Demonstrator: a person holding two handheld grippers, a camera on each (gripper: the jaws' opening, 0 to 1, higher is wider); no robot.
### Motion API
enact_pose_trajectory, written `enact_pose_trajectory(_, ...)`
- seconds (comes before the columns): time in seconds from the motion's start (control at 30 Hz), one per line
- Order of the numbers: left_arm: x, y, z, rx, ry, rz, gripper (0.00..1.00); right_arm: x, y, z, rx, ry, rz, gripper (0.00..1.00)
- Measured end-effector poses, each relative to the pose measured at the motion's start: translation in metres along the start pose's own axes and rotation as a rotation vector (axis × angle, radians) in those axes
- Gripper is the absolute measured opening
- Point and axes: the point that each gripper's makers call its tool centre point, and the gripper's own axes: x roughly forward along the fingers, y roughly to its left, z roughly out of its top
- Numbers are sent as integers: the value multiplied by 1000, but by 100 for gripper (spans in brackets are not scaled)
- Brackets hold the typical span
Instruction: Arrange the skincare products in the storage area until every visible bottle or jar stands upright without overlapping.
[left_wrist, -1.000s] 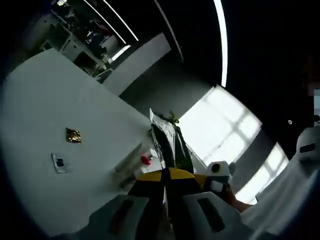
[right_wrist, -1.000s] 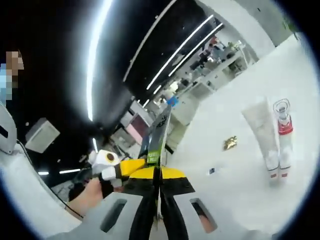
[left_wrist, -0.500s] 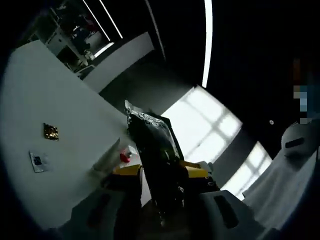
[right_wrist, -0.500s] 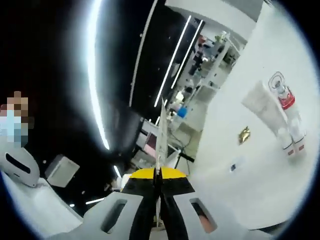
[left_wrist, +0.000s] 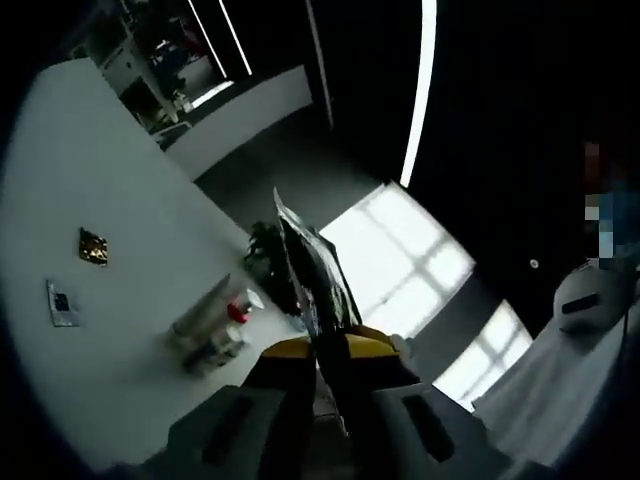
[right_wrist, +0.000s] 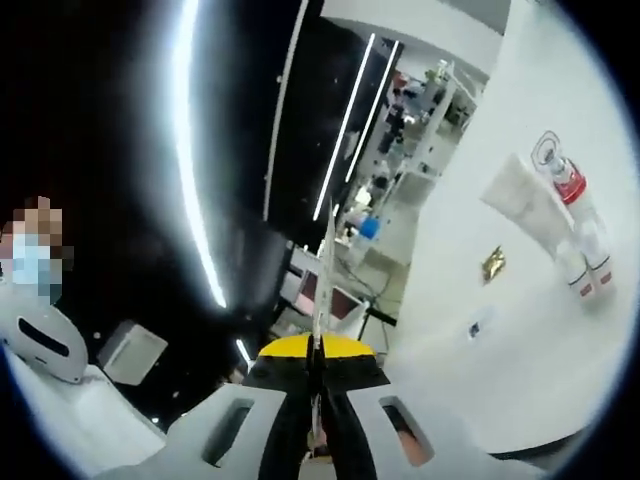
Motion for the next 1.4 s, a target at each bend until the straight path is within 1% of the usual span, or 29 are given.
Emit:
enact_pose_trajectory(0.07,0,0,-1,-24,3,10,2,-1,-1,-1,-15,3,-10,1)
enact_pose_trajectory(0.13,1,0,-3,-20,1,20,1,-3,-4,-2,-55,11,-41,1)
enact_pose_trajectory(0.2,1,0,-4,-26,5,27,1,-3,-2,-2,-85,20,-46,1)
enact_pose_trajectory(0.33,1,-6,-5,-44,-2,17,0,-7,4,-1,-150,15,-30,2)
enact_pose_trajectory(0.43,1,-11,-7,-48,-3,10,0,-10,4,-2,-170,12,-31,4)
enact_pose_trajectory(0.47,1,-12,-8,-48,-3,10,0,-11,4,-2,-188,16,-34,6)
enact_pose_trajectory(0.63,-4,-9,-12,-50,-2,34,0,-14,7,-7,-262,48,-52,30)
enact_pose_trajectory(0.83,-13,-3,-18,-80,-3,54,0,-17,4,-21,-397,136,-90,50)
enact_pose_trajectory(0.87,-13,-3,-19,-86,-3,53,0,-17,4,-23,-403,145,-95,54)
enact_pose_trajectory(0.9,-14,-2,-20,-95,-4,54,0,-17,3,-26,-404,155,-101,57)
enact_pose_trajectory(1.07,-14,2,-24,-119,2,55,0,-23,6,-30,-412,155,-103,63)
enact_pose_trajectory(1.2,-11,3,-26,-129,9,52,0,-29,4,-31,-458,169,-122,69)
enact_pose_trajectory(1.4,-8,8,-28,-155,3,61,0,-35,-3,-34,-512,214,-158,85)
